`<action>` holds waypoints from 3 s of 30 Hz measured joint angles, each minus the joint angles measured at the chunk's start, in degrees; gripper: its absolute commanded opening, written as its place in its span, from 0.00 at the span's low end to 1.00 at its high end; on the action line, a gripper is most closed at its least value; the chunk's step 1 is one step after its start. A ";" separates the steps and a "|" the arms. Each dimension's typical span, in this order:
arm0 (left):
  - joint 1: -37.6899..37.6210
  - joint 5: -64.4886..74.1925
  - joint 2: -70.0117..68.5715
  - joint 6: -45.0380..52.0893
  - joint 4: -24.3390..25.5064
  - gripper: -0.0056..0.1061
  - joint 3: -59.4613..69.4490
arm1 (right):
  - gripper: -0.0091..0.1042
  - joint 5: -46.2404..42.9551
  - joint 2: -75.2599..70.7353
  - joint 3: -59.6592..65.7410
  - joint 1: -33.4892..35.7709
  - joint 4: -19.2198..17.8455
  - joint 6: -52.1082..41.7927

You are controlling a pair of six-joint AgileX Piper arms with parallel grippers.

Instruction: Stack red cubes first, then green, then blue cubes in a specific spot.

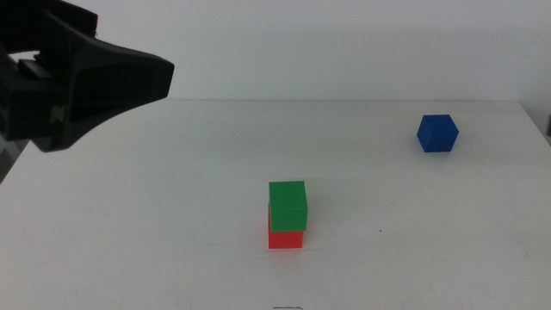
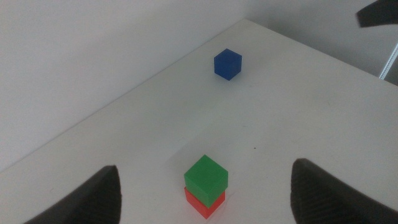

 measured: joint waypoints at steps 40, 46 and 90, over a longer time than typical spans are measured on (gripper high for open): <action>0.00 0.00 0.00 0.00 0.00 0.88 0.00 | 0.89 7.52 70.78 -53.78 0.00 -2.50 -5.40; 0.00 0.00 0.00 0.00 0.00 0.88 0.00 | 0.88 2.36 74.55 -53.78 0.00 -2.50 -5.34; 0.00 0.00 0.00 0.02 -0.04 0.88 0.00 | 0.07 10.57 47.38 -33.14 30.48 -24.42 35.52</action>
